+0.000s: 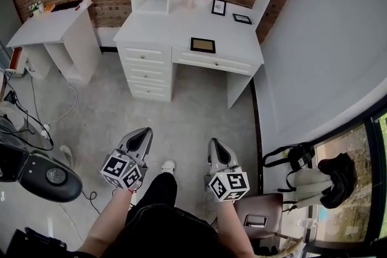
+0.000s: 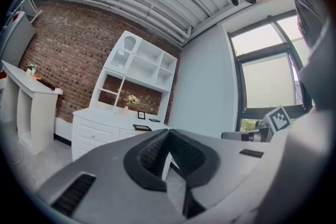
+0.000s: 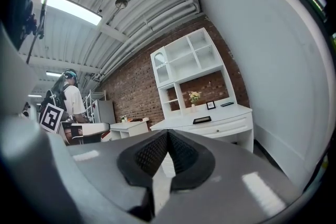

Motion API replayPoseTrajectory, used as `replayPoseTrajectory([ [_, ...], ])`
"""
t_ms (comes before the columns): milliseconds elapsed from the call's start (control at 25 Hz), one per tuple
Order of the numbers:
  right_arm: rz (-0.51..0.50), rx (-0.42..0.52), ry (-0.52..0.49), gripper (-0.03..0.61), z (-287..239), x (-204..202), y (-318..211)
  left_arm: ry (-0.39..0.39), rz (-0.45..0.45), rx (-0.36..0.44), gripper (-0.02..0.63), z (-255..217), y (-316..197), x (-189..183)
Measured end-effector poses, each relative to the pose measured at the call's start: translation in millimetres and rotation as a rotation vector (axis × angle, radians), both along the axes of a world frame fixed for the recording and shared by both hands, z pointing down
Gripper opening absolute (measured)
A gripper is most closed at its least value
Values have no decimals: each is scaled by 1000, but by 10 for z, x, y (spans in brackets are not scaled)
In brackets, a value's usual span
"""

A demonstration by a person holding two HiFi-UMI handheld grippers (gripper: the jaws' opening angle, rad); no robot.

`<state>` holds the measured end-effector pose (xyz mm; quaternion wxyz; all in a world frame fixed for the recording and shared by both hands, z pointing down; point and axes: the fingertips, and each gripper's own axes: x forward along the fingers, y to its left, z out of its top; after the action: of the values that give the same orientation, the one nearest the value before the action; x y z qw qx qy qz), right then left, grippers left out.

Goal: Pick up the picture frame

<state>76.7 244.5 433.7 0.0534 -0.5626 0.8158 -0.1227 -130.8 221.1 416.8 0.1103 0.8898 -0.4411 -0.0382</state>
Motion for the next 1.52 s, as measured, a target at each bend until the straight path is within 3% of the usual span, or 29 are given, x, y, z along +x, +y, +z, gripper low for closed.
replayPoseTrajectory([
  [760,53,-38,8,3,10,294,-1270,10,66,-27,6,8,-1392,364],
  [1520,79,-62,-2,3,160,285,-2538,4,95,-42,6,133,-2701,374],
])
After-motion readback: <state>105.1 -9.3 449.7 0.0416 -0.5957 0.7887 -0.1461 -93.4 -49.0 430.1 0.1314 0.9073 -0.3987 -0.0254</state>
